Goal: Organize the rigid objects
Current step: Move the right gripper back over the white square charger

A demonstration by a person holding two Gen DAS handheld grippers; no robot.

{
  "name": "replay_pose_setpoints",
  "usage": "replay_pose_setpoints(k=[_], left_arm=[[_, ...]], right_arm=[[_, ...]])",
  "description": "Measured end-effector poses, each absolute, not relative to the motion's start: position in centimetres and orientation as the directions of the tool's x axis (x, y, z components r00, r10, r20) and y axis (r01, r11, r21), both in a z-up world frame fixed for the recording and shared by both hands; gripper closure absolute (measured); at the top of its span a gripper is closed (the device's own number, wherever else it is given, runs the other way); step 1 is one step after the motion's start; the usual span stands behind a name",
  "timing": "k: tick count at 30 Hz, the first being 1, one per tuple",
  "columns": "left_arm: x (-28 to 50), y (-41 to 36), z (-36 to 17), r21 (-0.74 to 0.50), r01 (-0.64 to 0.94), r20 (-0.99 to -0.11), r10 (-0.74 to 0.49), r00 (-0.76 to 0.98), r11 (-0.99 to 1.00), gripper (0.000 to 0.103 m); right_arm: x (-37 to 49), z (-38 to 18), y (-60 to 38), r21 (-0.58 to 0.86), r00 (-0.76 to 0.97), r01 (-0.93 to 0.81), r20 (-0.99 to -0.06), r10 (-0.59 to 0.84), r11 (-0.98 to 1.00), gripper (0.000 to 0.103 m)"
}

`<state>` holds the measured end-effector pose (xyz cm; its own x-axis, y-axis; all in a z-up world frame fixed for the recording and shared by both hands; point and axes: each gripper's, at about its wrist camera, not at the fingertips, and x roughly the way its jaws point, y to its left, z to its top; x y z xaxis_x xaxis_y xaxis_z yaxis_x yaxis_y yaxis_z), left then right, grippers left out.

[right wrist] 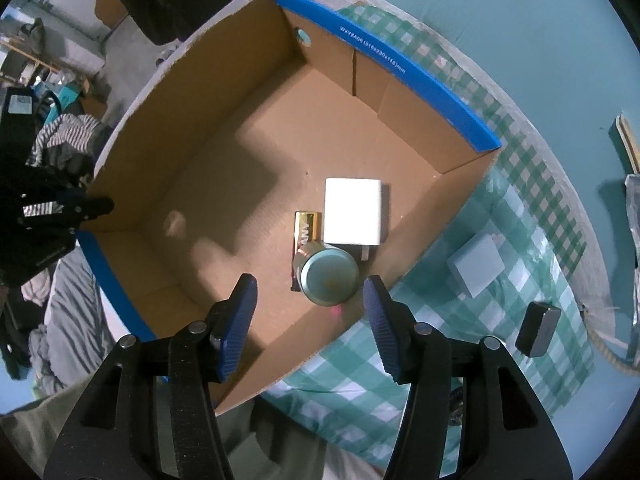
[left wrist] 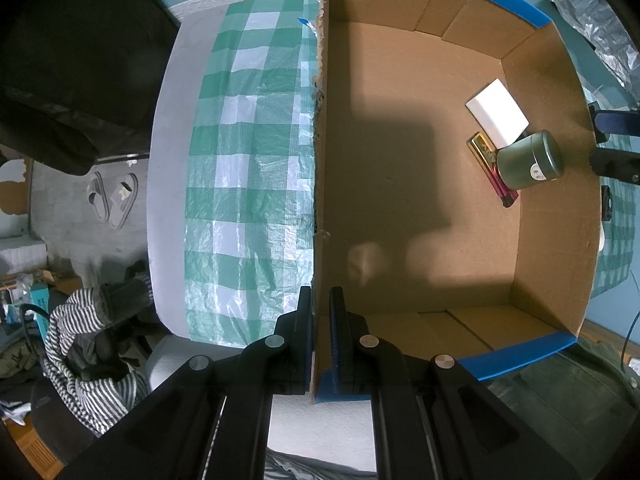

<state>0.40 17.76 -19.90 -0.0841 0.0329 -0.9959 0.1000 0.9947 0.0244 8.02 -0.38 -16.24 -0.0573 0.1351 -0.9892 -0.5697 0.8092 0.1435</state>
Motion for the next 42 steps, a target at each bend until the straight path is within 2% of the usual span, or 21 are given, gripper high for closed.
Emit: replay_pose_setpoints(k=[25,32,34,42], left_arm=[[0.3,17.7,-19.8,0.031,0.115,-0.996,0.040,-0.083,0.993,0.096],[0.2,17.7,-19.8,0.030,0.114,-0.996,0.039,-0.082,0.993,0.096],[0.2,17.7,-19.8,0.030,0.114,-0.996,0.040,-0.082,0.993,0.096],[0.1,17.7,-19.7,0.026,0.107,-0.996,0.035,-0.083,0.994,0.096]], right_arm=[[8.5,-13.1,-5.9,0.131,0.000,-0.473,-0.989,0.148,0.871,0.047],[9.1,-14.9,-8.9,0.140,-0.024,-0.386,-0.990,0.141,0.912,0.047],[9.4,-15.6,-9.7,0.140,-0.032,-0.359,-0.990,0.138,0.923,0.040],[11.6,-20.2,-13.8,0.172,-0.101,-0.148,-0.982,0.158,0.974,0.039]])
